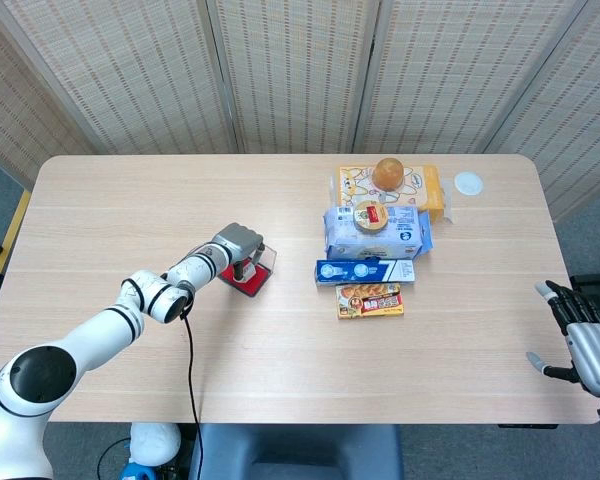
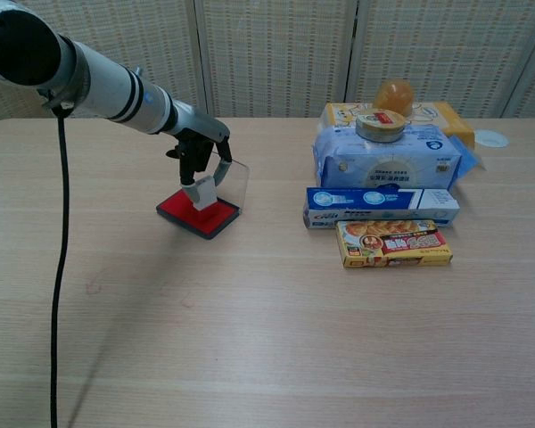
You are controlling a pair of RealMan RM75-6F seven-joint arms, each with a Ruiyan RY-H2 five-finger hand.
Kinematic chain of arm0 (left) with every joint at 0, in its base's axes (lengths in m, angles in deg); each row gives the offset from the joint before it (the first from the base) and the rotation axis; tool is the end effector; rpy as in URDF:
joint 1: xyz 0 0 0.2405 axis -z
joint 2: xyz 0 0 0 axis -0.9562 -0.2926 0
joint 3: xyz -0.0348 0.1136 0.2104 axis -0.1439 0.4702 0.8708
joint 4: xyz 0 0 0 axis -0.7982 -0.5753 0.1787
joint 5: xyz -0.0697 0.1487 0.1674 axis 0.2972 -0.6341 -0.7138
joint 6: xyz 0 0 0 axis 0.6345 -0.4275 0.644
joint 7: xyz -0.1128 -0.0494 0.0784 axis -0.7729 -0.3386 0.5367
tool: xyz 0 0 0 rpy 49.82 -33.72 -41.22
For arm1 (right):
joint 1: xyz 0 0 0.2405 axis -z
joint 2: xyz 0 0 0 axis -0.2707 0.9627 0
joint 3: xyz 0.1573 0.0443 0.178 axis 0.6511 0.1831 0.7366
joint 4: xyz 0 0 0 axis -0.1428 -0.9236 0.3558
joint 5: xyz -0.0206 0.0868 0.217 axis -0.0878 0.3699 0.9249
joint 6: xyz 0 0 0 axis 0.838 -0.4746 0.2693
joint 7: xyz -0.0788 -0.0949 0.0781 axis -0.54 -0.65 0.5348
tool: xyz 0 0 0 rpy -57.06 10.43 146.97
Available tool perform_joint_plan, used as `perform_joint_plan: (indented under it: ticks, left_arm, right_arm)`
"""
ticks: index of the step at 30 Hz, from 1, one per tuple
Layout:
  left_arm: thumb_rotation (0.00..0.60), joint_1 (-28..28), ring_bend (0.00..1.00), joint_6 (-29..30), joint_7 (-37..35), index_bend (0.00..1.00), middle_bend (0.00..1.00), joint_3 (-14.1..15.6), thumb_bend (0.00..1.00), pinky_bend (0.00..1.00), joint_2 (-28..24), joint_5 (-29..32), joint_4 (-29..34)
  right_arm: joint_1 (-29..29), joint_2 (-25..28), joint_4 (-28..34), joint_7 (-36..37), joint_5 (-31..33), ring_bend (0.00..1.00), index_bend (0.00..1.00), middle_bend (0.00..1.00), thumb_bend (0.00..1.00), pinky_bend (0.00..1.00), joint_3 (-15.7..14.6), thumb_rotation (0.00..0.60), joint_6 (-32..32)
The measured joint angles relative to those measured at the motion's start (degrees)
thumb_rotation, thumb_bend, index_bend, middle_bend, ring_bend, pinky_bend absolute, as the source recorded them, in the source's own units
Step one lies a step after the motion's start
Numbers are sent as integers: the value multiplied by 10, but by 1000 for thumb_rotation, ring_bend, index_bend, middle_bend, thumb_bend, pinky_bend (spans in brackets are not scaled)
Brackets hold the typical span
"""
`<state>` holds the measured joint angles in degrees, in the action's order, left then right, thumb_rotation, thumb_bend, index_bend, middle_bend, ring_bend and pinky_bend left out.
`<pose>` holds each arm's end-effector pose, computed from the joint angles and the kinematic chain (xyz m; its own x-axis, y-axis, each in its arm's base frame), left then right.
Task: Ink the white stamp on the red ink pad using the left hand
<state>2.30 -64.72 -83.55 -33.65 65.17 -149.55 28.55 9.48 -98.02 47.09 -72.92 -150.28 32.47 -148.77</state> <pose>-0.0665 0.4919 -0.0576 0.7187 0.5026 0.4805 0.6953 -0.5201 -0.4960 -0.3308 -0.1816 0.1555 0.3375 -0.1664 0.9265 -0.9375 0.0294 0.3468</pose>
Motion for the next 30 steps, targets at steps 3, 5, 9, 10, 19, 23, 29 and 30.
perform_joint_plan:
  ticks: [3, 5, 9, 10, 19, 23, 29, 30]
  left_arm:
    - [600, -8, 954, 7, -1, 886, 1000, -3, 428, 813, -1, -10, 2]
    - [600, -12, 954, 13, -2, 888, 1000, -4, 428, 813, -2, -15, 5]
    - [600, -24, 954, 28, -6, 889, 1000, -5, 427, 813, -7, -30, 15]
    - [600, -26, 954, 31, -7, 889, 1000, -5, 427, 813, -8, -33, 18]
    - [600, -34, 954, 43, -23, 890, 1000, 0, 427, 813, -6, -54, 25]
    - [600, -32, 955, 43, -30, 890, 1000, 2, 427, 813, 2, -60, 19]
    - [600, -31, 955, 46, -42, 890, 1000, 3, 427, 812, 8, -69, 12]
    - [600, -32, 955, 46, -44, 890, 1000, 4, 427, 812, 9, -70, 11]
  right_arm:
    - [0, -1, 1, -5, 0, 0, 0, 0, 233, 0, 0, 600, 1]
    - [0, -2, 2, -9, 0, 0, 0, 0, 233, 0, 0, 600, 0]
    - [2, -4, 4, -17, -3, 0, 0, 0, 232, 0, -1, 600, -5]
    - [2, -5, 5, -18, -4, 0, 0, 0, 232, 0, -1, 600, -5]
    - [4, -6, 5, -21, -7, 0, 0, 0, 233, 0, -1, 600, -11]
    - [5, -5, 4, -18, -7, 0, 0, 0, 233, 0, -1, 600, -11]
    - [5, -5, 3, -17, -6, 0, 0, 0, 232, 0, 0, 600, -12]
    - [5, -5, 3, -18, -6, 0, 0, 0, 232, 0, 0, 600, -12]
